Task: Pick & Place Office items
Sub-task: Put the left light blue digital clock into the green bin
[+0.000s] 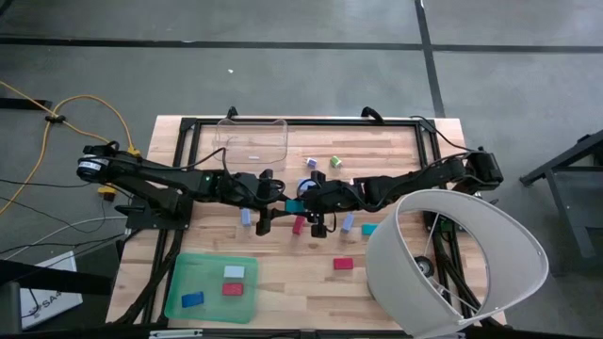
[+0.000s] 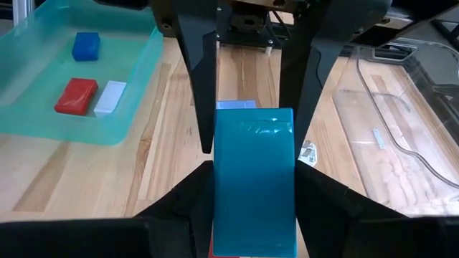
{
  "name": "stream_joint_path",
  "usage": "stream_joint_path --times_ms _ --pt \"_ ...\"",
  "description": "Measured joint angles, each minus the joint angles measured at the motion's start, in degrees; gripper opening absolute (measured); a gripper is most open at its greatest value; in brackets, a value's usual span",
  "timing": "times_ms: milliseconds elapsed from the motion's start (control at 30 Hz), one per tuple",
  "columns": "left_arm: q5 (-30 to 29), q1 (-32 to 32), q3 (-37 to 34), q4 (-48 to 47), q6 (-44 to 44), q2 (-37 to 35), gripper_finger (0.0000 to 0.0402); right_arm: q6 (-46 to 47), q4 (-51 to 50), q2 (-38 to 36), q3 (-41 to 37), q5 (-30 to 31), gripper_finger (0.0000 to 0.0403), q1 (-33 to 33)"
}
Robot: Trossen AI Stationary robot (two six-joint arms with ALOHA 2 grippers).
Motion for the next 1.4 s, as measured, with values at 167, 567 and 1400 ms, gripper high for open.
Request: stream_joint_path --times_ms 167,567,1400 --pt "0.0 0.0 0.0 0.0 0.6 0.0 0.0164 -0.2 0.0 0.0 0.0 0.0 0.0148 0.0" --pt "0.0 0.0 0.0 0.2 0.8 0.0 0.0158 0.1 -0.3 -0.1 0.0 0.0 0.0148 0.0" --pt "0.2 0.0 0.0 0.3 0.8 0.1 0.0157 1.1 -0.7 -0.1 0.0 -1.4 0.0193 0.0"
